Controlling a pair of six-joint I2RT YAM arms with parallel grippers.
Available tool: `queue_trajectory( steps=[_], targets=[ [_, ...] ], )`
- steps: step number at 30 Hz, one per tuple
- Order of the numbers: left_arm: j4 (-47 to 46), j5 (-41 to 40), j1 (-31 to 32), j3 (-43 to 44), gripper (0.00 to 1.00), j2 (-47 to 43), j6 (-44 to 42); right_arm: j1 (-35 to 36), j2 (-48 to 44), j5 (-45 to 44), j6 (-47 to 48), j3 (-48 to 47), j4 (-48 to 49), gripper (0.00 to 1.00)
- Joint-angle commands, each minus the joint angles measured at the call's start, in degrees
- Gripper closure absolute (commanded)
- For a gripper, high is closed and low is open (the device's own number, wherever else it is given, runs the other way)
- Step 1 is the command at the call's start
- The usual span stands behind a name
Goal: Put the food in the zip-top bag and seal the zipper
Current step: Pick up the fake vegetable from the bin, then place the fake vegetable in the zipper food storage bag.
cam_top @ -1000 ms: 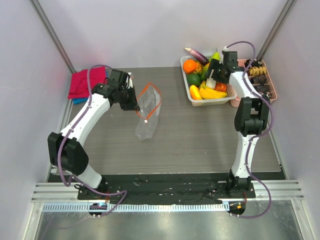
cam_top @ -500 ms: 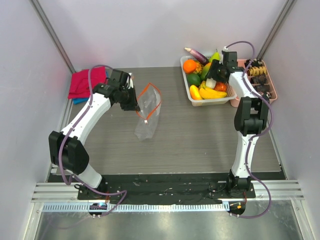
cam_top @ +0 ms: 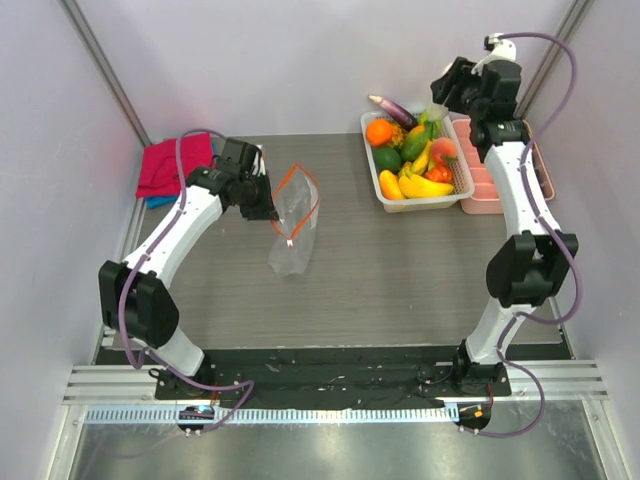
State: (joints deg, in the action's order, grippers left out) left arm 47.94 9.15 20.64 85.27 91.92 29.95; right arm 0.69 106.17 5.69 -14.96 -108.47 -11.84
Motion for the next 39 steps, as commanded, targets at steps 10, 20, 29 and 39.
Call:
queue_trajectory(
  steps=[10, 20, 29, 39],
  targets=[
    [-3.0, 1.5, 0.5, 2.1, 1.0, 1.6, 4.5, 20.7, -25.2, -0.6, -14.7, 28.6, 27.4, 0.99],
    [-2.9, 0.3, 1.9, 3.1, 1.0, 1.3, 4.7, 36.0, -25.4, -5.4, -9.5, 36.5, 32.0, 0.99],
    [-3.7, 0.6, 2.5, 3.3, 1.0, 1.2, 5.4, 44.0, -19.0, -15.4, -2.3, 39.7, 36.4, 0.99],
    [-4.7, 1.2, 2.4, 2.1, 1.0, 0.5, 6.1, 44.1, -14.9, -10.6, -9.8, 35.0, 19.1, 0.99]
  ],
)
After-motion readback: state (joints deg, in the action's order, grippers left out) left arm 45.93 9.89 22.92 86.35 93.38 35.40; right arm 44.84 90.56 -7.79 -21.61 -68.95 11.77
